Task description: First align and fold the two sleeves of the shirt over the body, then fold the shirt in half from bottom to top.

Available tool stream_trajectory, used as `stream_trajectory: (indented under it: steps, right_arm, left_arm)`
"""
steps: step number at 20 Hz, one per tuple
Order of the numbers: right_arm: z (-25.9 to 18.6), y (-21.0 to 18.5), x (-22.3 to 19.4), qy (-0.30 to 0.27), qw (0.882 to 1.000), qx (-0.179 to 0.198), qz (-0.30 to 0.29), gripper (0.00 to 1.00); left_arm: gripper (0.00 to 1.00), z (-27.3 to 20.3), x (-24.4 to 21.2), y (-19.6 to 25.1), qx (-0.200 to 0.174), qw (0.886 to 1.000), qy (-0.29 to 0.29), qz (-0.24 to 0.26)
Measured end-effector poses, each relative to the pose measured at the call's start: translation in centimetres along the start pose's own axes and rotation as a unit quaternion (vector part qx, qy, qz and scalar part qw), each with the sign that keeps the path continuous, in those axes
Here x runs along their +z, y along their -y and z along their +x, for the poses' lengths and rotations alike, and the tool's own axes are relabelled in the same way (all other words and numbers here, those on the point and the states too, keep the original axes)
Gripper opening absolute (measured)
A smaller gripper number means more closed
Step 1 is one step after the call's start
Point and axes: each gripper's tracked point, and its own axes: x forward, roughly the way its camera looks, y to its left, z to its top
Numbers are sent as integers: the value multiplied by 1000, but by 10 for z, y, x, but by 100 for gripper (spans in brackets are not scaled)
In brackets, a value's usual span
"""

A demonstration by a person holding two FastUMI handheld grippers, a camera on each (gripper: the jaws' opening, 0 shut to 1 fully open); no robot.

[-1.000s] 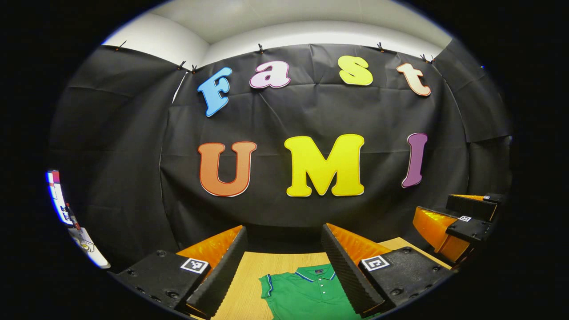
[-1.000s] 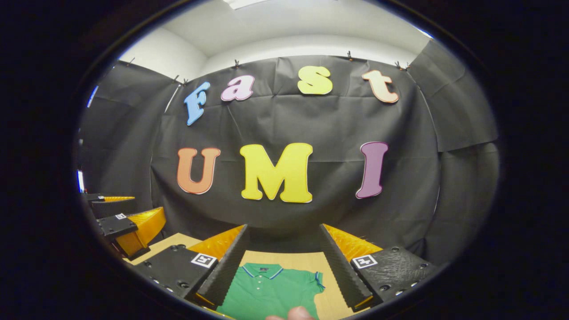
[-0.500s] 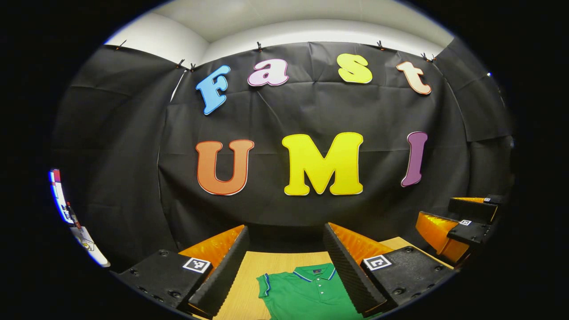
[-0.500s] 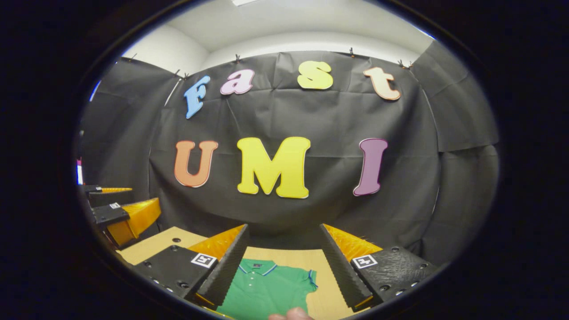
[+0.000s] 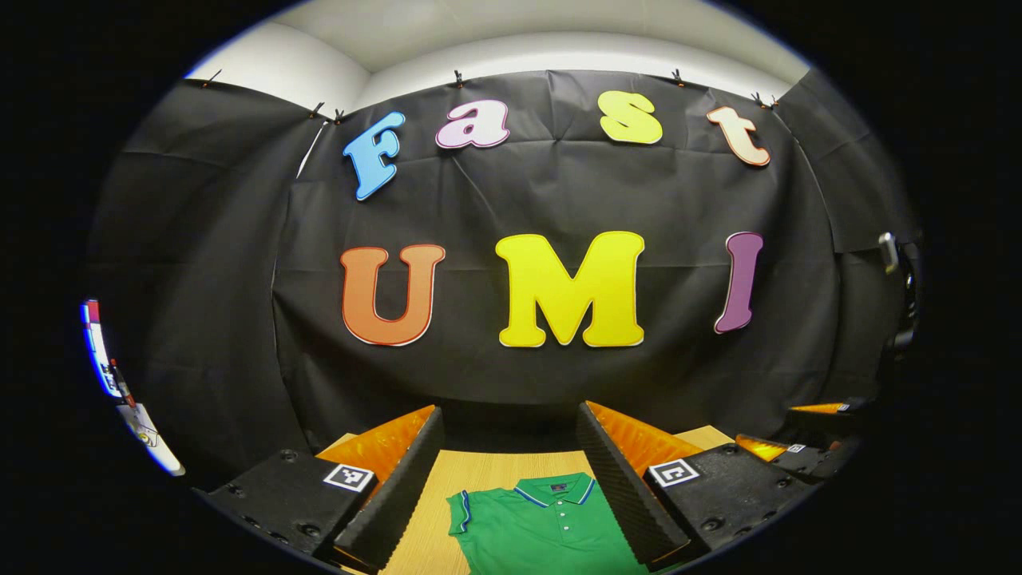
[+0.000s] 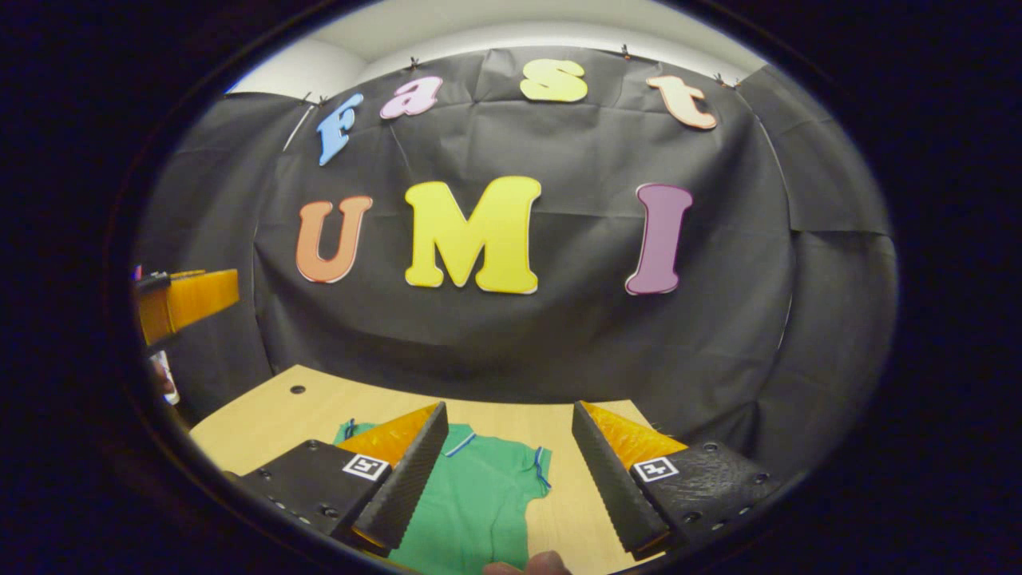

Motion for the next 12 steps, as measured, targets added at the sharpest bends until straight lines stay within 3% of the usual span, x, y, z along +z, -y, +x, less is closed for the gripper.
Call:
stream_trajectory:
  steps: [12]
  right_arm:
    - [161,36,-138,-161,986,26,-28,95]
  left_arm:
    - [100,30,-28,17,13,999,-46,6]
